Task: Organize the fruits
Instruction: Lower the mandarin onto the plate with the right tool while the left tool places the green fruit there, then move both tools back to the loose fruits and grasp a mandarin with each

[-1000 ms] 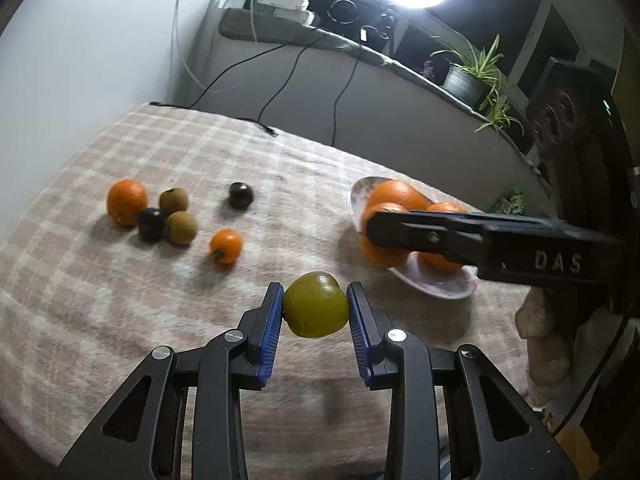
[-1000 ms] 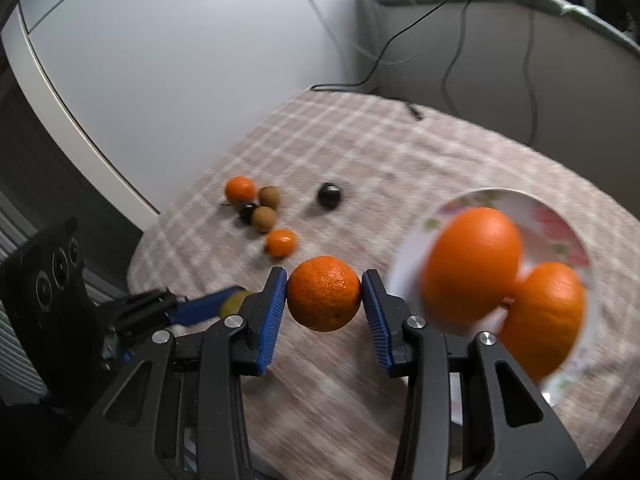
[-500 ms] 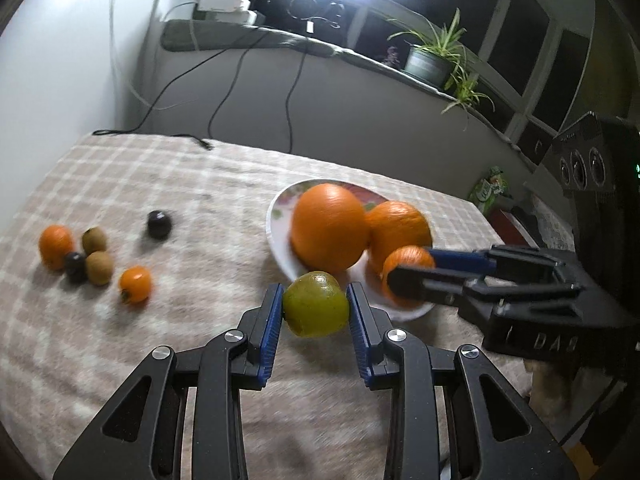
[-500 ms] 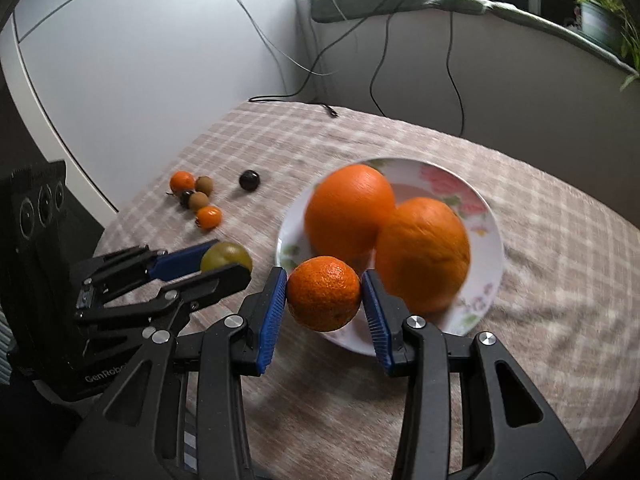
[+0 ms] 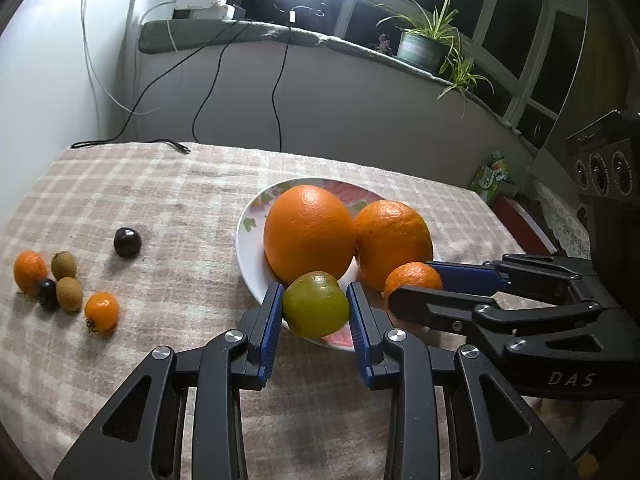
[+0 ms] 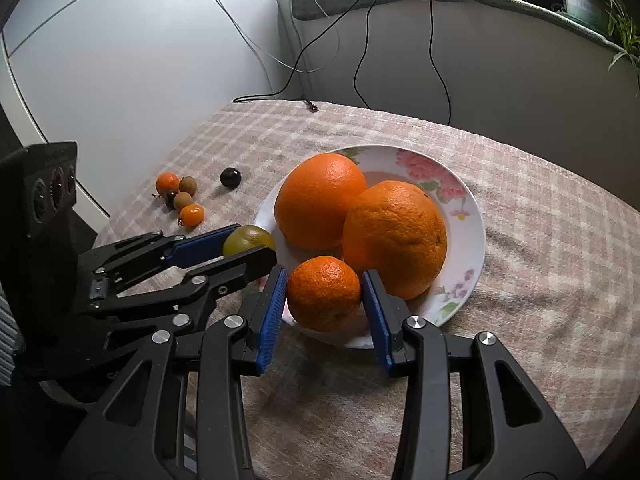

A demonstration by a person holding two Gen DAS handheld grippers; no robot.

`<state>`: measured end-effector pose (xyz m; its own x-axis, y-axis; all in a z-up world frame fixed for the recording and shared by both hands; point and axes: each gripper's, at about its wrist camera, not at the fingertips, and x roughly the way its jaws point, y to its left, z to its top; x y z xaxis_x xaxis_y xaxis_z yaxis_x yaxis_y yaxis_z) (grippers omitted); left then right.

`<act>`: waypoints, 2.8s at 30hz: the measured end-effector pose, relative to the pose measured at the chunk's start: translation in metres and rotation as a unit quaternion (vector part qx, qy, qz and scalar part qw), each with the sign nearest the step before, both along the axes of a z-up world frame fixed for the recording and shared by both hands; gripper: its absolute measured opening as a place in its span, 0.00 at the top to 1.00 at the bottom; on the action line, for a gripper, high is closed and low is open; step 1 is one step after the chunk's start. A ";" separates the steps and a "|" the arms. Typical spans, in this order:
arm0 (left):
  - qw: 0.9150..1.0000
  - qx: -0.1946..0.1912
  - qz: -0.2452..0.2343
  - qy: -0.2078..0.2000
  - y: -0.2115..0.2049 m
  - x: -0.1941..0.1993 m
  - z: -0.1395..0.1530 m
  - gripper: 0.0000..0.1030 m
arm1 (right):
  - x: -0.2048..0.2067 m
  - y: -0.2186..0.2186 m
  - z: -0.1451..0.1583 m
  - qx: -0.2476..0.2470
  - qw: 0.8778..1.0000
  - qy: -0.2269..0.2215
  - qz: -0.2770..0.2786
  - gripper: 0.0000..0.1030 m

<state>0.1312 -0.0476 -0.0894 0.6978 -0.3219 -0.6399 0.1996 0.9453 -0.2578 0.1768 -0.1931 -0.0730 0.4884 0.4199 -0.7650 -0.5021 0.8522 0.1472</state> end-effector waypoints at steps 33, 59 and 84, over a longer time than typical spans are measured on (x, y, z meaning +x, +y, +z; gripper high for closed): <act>1.000 0.001 0.009 -0.001 0.003 -0.002 0.001 0.59 | 0.000 -0.012 0.022 0.020 0.999 -0.026 -0.034 0.35; 0.994 -0.011 0.107 -0.012 0.114 -0.036 0.009 0.59 | -0.016 0.067 0.034 -0.006 0.996 -0.066 0.053 0.35; 0.981 -0.082 0.173 0.026 0.221 -0.007 -0.013 0.59 | -0.009 0.191 -0.025 -0.053 0.990 -0.025 0.129 0.44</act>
<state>0.1243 0.1739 -0.1024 0.7513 -0.1720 -0.6372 -0.1443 0.8993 -0.4129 0.1677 -0.0017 -0.0985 0.4134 0.4546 -0.7889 -0.7090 0.7044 0.0344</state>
